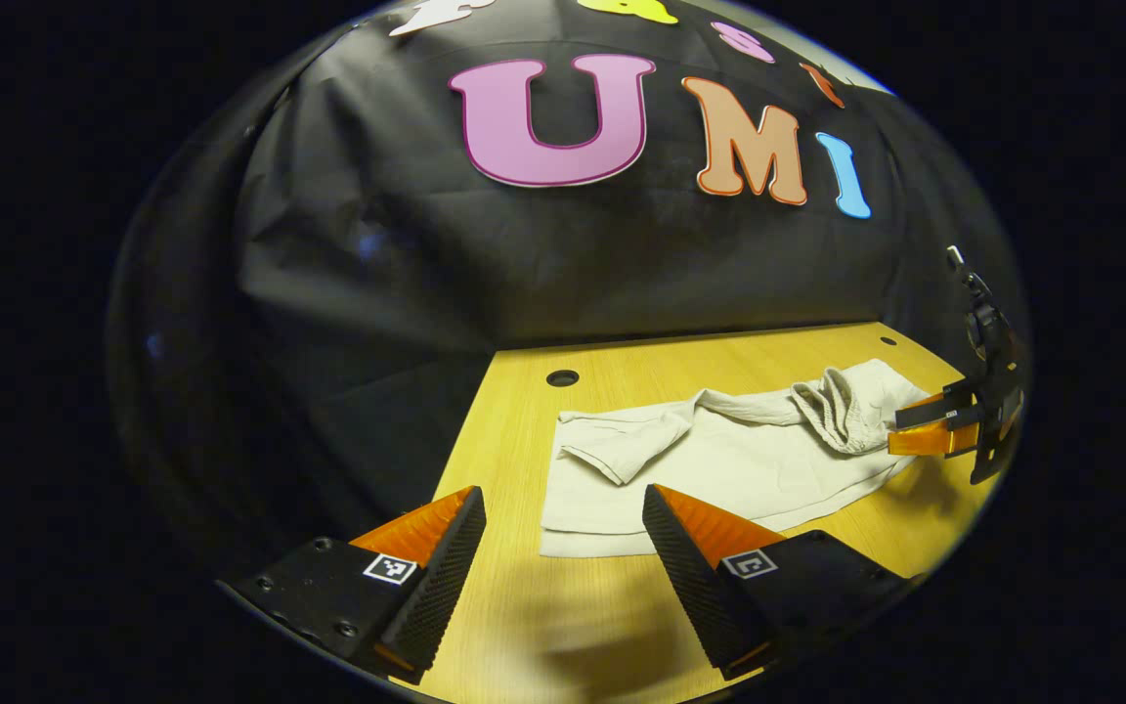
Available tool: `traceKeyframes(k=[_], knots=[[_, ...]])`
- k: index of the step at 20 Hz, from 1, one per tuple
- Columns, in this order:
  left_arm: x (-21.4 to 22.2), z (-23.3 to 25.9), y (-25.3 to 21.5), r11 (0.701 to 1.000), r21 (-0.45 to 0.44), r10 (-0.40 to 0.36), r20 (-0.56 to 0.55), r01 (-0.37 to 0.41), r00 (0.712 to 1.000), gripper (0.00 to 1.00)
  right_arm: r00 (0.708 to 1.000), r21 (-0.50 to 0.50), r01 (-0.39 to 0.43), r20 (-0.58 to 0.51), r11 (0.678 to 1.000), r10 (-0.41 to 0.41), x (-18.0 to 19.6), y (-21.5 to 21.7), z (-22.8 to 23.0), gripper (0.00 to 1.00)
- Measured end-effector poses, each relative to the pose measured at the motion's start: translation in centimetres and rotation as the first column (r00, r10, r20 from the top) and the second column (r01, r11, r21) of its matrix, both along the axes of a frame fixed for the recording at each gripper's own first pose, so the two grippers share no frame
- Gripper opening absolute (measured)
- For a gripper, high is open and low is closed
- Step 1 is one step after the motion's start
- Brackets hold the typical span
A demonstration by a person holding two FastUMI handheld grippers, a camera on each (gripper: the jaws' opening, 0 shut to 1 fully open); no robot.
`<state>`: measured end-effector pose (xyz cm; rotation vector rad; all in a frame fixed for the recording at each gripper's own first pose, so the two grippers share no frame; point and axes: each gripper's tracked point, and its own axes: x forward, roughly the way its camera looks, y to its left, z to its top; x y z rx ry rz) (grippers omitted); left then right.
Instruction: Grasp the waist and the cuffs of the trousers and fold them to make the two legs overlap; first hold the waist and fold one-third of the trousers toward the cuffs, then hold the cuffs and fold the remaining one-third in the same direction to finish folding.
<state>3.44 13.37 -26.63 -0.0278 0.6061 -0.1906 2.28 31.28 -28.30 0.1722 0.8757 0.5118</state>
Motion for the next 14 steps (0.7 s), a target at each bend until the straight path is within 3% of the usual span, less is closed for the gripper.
traceKeyframes(k=[2, 3, 9, 14], knots=[[0.9, -1.6, -0.4, 0.999, -0.04, 0.008, -0.027, -0.009, 1.0, 0.96, 0.999, -0.005, 0.034, 0.001, 0.999, -0.034, -0.5, -1.4, 0.9, 0.91], [1.4, -2.4, -0.4, 0.998, -0.053, 0.014, -0.04, -0.016, 0.999, 0.97, 0.999, -0.008, 0.054, 0.001, 0.999, -0.054, -0.8, -2.3, 1.5, 0.96], [3.2, -7.9, -0.5, 0.994, -0.099, 0.034, -0.157, -0.05, 0.987, 0.96, 0.99, -0.052, 0.139, 0.015, 0.989, -0.138, -2.2, -6.2, 3.3, 0.96], [3.2, -10.6, -2.0, 0.992, -0.115, 0.019, -0.239, -0.047, 0.971, 0.96, 0.988, -0.089, 0.157, 0.018, 0.984, -0.156, -3.2, -8.5, 3.6, 0.96]])
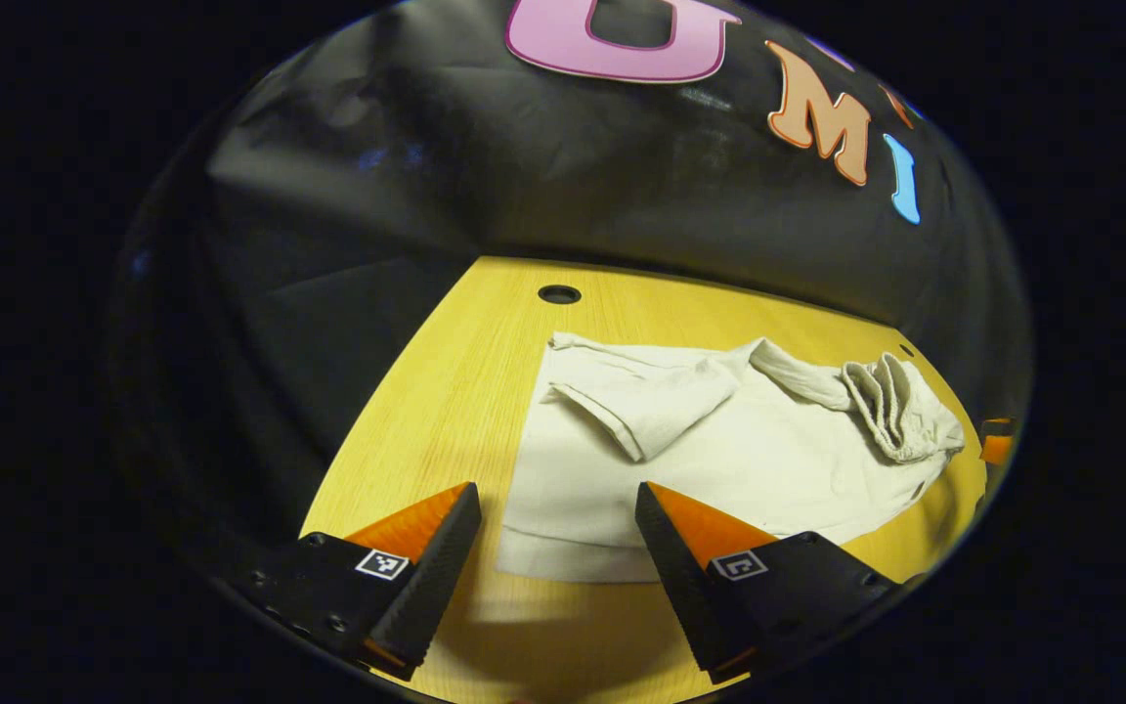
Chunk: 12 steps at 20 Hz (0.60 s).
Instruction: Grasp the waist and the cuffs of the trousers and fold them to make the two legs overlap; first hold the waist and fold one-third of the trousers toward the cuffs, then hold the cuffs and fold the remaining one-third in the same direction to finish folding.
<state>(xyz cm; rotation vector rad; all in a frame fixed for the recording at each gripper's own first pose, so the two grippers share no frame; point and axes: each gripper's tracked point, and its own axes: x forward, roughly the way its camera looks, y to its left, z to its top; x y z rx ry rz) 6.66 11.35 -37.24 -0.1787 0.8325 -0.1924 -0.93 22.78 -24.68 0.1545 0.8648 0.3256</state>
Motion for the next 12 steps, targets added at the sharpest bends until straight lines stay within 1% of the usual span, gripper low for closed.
traceKeyframes(k=[1, 2, 4, 5, 6, 7, 8, 10, 11, 12], knots=[[-0.1, -0.3, -0.4, 1.0, -0.005, -0.001, -0.015, 0.001, 1.0, 0.96, 1.0, -0.005, 0.002, -0.005, 1.0, -0.002, -0.3, -0.3, -0.3, 0.96], [-0.4, -0.6, -0.8, 1.0, -0.008, -0.001, -0.041, 0.001, 0.999, 0.96, 1.0, -0.009, 0.004, -0.01, 1.0, -0.004, -0.5, -0.7, -0.4, 0.91], [-0.3, -0.8, -1.0, 1.0, 0.016, -0.014, -0.036, 0.014, 0.999, 0.97, 1.0, -0.009, 0.011, -0.017, 1.0, -0.011, -0.6, -1.1, -0.7, 0.91], [-0.5, -1.0, -0.9, 0.999, 0.03, -0.014, -0.052, 0.016, 0.999, 0.96, 1.0, -0.006, 0.013, -0.021, 1.0, -0.013, -0.7, -1.3, -0.7, 0.91], [-0.4, -1.3, -0.7, 0.998, 0.061, -0.018, -0.052, 0.021, 0.998, 0.96, 1.0, -0.005, 0.011, -0.024, 1.0, -0.011, -0.7, -1.5, -0.8, 0.96], [-0.6, -1.7, -0.6, 0.994, 0.097, -0.037, -0.072, 0.044, 0.997, 0.93, 1.0, -0.008, 0.008, -0.026, 1.0, -0.008, -0.7, -1.7, -1.0, 0.91], [-0.3, -1.4, -0.7, 0.995, 0.094, -0.039, -0.055, 0.044, 0.998, 0.89, 1.0, -0.007, 0.004, -0.027, 1.0, -0.005, -0.6, -1.7, -1.1, 0.91], [-0.6, -1.1, -1.3, 0.994, 0.096, -0.05, -0.075, 0.057, 0.996, 0.73, 1.0, -0.006, 0.0, -0.028, 1.0, 0.0, -0.5, -1.9, -1.2, 0.92], [-0.4, -1.0, -1.9, 0.995, 0.081, -0.058, -0.065, 0.063, 0.996, 0.64, 1.0, -0.003, -0.001, -0.029, 1.0, 0.001, -0.5, -2.0, -1.2, 0.96], [-0.3, -1.1, -2.4, 0.996, 0.067, -0.06, -0.067, 0.065, 0.996, 0.59, 0.999, 0.001, -0.002, -0.032, 1.0, 0.002, -0.4, -2.0, -1.3, 0.96]])
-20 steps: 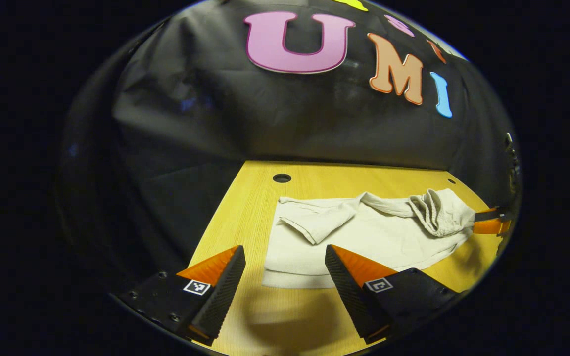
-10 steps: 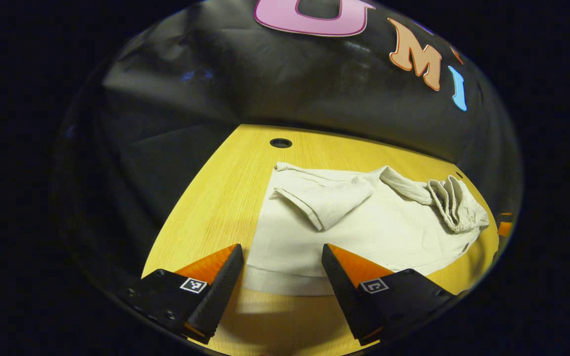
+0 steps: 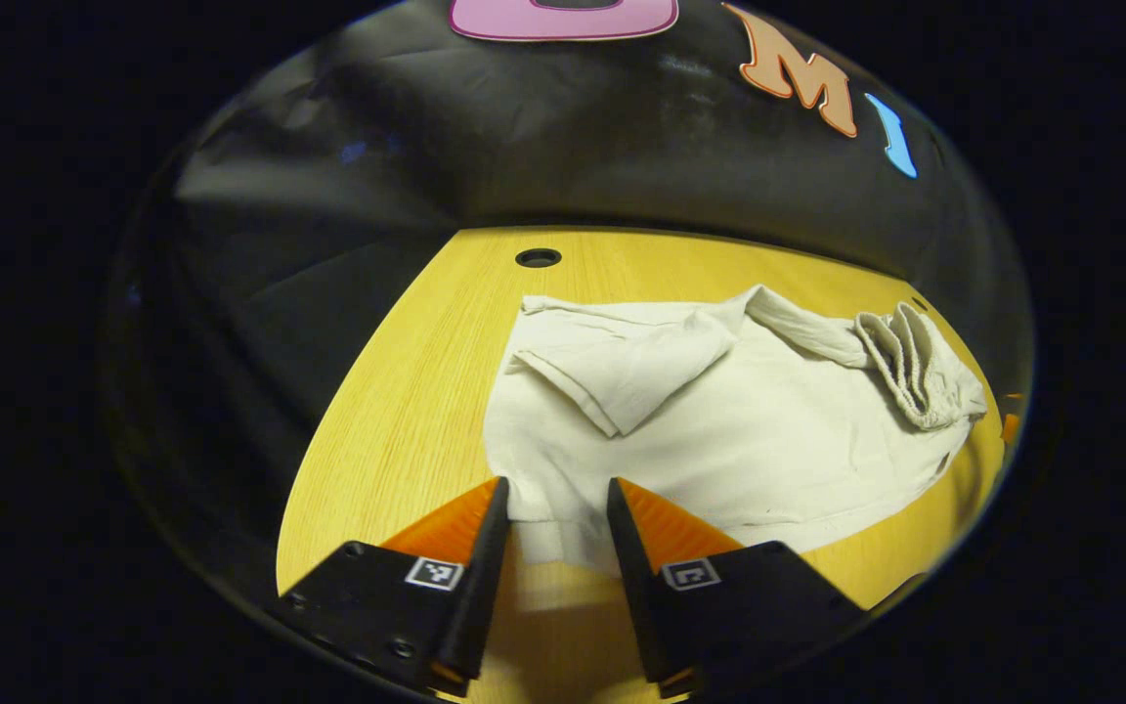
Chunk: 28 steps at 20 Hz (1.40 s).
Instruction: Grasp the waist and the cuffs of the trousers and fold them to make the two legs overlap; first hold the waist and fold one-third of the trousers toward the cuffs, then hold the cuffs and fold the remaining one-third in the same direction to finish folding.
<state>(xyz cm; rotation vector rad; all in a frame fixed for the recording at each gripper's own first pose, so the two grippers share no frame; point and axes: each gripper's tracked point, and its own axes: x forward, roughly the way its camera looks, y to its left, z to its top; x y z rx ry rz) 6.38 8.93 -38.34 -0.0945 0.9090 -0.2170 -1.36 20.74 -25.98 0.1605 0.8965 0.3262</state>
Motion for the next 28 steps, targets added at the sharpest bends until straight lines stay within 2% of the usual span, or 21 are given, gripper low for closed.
traceKeyframes(k=[1, 3, 5, 8, 10, 18, 28], knots=[[-0.3, 0.1, -0.2, 1.0, -0.008, 0.01, -0.005, -0.01, 1.0, 0.38, 1.0, 0.001, 0.0, -0.001, 1.0, 0.0, 0.0, -0.2, -0.1, 0.97], [-0.1, 0.2, -0.8, 0.998, -0.044, 0.049, 0.008, -0.049, 0.999, 0.18, 1.0, 0.007, 0.002, 0.006, 1.0, -0.002, 0.2, -0.6, 0.1, 0.96], [0.0, 0.3, -0.7, 0.989, -0.083, 0.122, 0.02, -0.12, 0.992, 0.01, 1.0, 0.011, 0.008, 0.009, 1.0, -0.008, 0.3, -1.1, 0.2, 0.97], [0.0, 0.7, -0.6, 0.961, -0.142, 0.237, -0.026, -0.238, 0.971, 0.0, 1.0, 0.01, 0.008, 0.013, 1.0, -0.009, 0.3, -2.4, 0.4, 0.96], [0.6, 1.9, -0.8, 0.94, -0.193, 0.284, -0.021, -0.282, 0.959, 0.0, 1.0, 0.004, 0.01, 0.023, 1.0, -0.01, 0.4, -3.7, 0.7, 0.96], [3.7, 9.5, -5.7, 0.94, -0.267, 0.247, 0.099, -0.214, 0.964, 0.0, 0.998, 0.038, 0.042, 0.045, 0.998, -0.043, 0.6, -7.7, 1.4, 0.96], [6.4, 17.1, -16.1, 0.934, -0.347, 0.161, 0.201, -0.084, 0.966, 0.0, 0.992, 0.062, 0.101, 0.069, 0.993, -0.105, 0.0, -14.0, 2.1, 0.96]])
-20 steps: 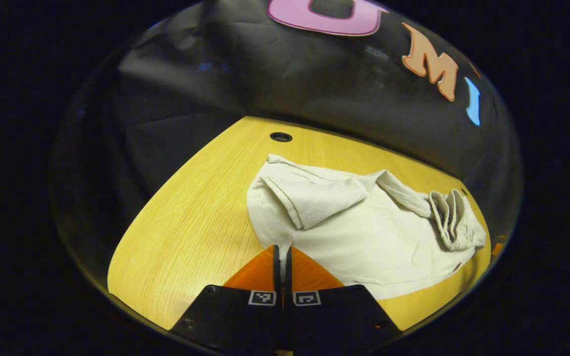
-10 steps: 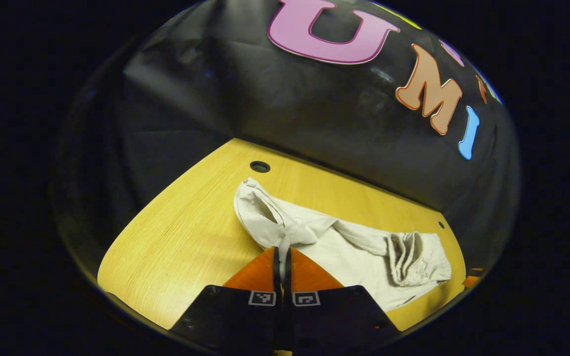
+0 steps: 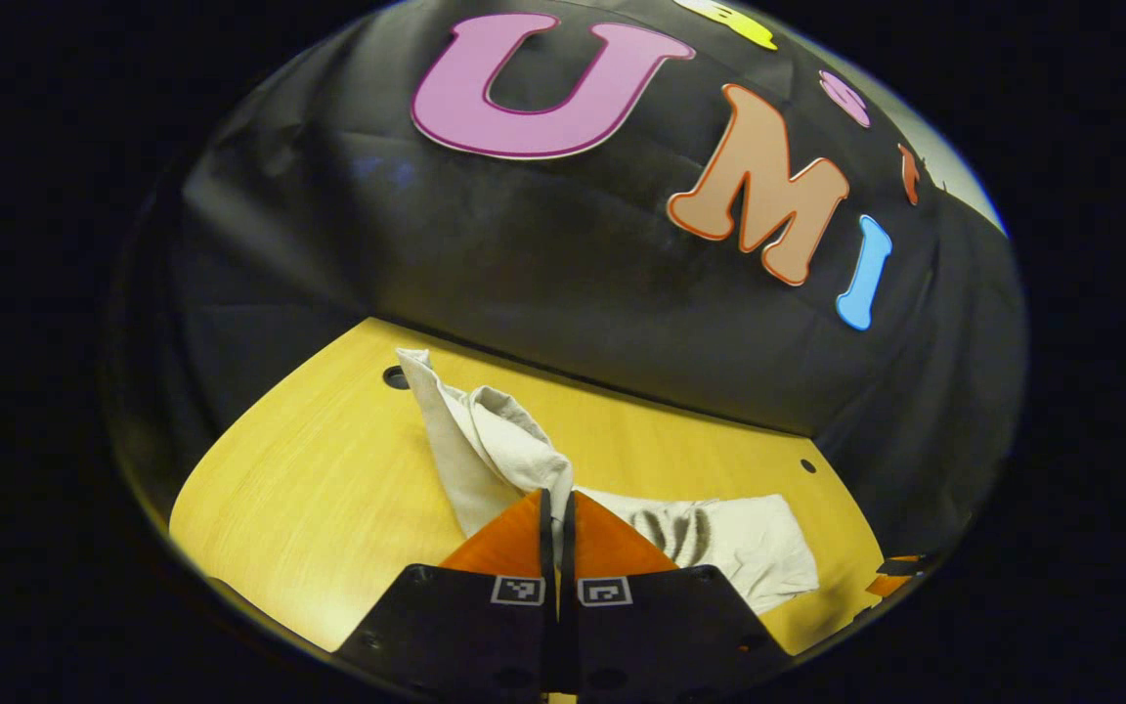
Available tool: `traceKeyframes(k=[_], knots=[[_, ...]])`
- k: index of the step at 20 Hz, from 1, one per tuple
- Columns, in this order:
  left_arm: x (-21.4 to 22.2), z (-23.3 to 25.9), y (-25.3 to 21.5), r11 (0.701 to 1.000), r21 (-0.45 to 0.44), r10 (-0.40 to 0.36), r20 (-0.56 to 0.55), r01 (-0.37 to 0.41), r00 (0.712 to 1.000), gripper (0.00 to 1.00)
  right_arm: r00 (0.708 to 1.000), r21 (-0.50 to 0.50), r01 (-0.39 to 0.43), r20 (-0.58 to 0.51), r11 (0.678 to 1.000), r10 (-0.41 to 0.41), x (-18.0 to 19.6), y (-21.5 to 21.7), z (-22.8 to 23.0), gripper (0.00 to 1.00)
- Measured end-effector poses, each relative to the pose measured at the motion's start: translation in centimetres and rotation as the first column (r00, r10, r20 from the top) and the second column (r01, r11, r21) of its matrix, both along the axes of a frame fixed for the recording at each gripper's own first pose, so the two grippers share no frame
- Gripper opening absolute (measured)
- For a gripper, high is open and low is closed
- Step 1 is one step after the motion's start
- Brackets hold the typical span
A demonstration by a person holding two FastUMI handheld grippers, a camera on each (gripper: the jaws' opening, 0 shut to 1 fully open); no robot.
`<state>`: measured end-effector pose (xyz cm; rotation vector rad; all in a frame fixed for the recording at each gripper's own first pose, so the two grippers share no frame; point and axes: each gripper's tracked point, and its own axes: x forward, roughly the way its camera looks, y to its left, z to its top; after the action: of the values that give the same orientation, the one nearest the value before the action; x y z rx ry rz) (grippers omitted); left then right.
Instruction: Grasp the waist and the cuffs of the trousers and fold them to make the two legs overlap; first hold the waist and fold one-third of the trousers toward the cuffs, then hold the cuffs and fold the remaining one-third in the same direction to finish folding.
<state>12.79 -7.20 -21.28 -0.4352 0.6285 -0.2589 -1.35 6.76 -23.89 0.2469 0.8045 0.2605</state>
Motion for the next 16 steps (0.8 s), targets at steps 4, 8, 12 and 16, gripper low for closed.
traceKeyframes(k=[4, 8, 12, 16], knots=[[0.6, 1.9, -4.7, 0.998, 0.021, -0.063, 0.024, 0.063, 0.998, 0.0, 0.999, 0.006, 0.041, 0.003, 0.999, -0.041, -0.8, -3.1, 0.1, 0.96], [0.7, 4.1, -10.3, 0.991, 0.012, -0.132, 0.061, 0.131, 0.989, 0.0, 0.997, 0.015, 0.078, -0.002, 0.997, -0.078, -1.5, -6.3, -0.1, 0.96], [0.6, 5.8, -15.8, 0.982, -0.014, -0.188, 0.09, 0.19, 0.978, 0.0, 0.994, 0.018, 0.11, -0.003, 0.994, -0.11, -2.1, -9.3, -0.3, 0.96], [-0.2, 6.0, -21.1, 0.968, -0.036, -0.244, 0.089, 0.248, 0.966, 0.0, 0.99, 0.021, 0.141, -0.009, 0.99, -0.141, -2.9, -12.1, -0.6, 0.96]])
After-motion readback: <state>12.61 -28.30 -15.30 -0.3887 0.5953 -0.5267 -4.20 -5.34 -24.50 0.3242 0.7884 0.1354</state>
